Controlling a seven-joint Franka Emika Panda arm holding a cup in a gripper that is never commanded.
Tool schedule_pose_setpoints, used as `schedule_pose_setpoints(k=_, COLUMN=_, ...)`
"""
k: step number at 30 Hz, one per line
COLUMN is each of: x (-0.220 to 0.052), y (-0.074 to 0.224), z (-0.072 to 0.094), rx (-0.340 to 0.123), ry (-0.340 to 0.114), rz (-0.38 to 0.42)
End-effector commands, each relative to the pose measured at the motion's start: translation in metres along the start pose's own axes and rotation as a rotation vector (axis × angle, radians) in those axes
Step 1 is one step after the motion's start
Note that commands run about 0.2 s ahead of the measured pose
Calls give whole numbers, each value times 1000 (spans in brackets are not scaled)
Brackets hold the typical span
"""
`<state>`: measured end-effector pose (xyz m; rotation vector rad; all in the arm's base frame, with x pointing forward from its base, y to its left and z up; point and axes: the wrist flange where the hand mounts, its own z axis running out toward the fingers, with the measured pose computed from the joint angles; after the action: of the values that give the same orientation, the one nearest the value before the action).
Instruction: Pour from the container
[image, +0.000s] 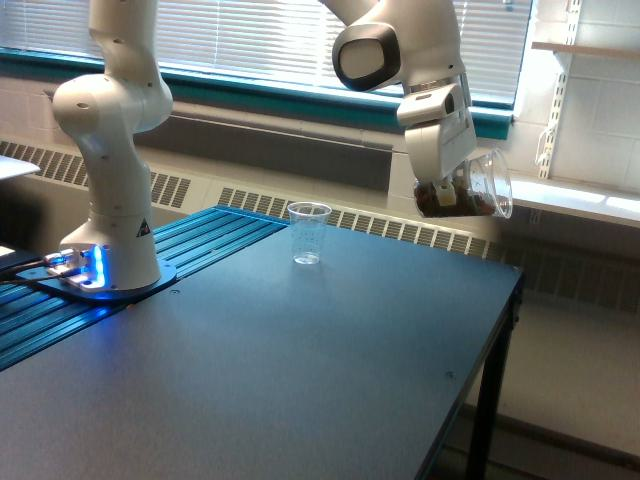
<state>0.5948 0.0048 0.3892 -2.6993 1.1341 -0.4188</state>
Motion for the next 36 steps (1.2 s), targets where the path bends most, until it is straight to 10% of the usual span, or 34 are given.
schedule_pose_setpoints(k=1, x=-12, y=2, z=16, rx=-23, ry=-23, rz=-20)
schedule_pose_setpoints(k=36, x=-71, y=32, z=38, rx=-20, ry=47, rz=-121)
